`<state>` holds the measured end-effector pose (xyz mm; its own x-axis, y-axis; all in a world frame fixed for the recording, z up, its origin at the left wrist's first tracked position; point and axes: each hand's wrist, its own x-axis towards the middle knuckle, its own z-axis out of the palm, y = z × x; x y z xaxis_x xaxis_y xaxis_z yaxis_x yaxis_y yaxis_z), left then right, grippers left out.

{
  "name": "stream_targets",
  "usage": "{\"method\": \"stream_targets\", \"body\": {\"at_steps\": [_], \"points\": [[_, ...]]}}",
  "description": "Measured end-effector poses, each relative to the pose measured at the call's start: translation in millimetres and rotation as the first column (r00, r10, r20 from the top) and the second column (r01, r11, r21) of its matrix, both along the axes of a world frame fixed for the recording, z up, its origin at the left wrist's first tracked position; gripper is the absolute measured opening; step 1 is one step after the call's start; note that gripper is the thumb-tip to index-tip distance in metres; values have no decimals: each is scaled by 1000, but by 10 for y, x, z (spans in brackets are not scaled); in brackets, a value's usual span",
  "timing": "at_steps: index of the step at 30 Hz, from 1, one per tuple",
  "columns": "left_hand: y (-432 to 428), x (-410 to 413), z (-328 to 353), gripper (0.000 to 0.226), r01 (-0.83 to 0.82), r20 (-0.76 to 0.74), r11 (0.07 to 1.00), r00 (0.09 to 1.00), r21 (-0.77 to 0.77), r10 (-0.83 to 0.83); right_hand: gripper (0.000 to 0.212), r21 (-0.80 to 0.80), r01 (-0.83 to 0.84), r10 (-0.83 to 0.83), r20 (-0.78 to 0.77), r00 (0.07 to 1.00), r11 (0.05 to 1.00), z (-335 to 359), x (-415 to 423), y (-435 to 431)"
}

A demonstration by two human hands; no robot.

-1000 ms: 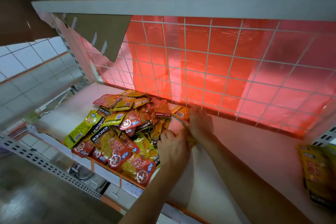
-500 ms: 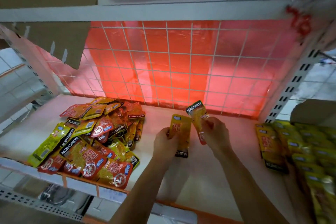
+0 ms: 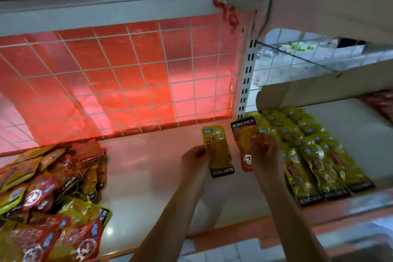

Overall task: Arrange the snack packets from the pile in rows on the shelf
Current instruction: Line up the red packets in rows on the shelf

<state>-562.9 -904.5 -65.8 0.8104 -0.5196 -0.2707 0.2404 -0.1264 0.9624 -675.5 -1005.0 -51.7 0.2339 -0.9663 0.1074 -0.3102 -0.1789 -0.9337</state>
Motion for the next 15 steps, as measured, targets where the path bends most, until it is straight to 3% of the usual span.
{"method": "stream_targets", "body": {"at_steps": [5,11,15], "points": [[-291,-275,-3,11,108,109,992,987,63,-114,36,65,98,-99,21,995,993,28,-423,-249],[-606,-471,-23,2,46,252,974,962,222,-103,41,52,89,-88,-32,996,995,148,-832,-577],[-695,-530,-27,28,-31,352,951,932,307,-83,43,52,44,-43,-17,999,998,166,-1014,-743]]}}
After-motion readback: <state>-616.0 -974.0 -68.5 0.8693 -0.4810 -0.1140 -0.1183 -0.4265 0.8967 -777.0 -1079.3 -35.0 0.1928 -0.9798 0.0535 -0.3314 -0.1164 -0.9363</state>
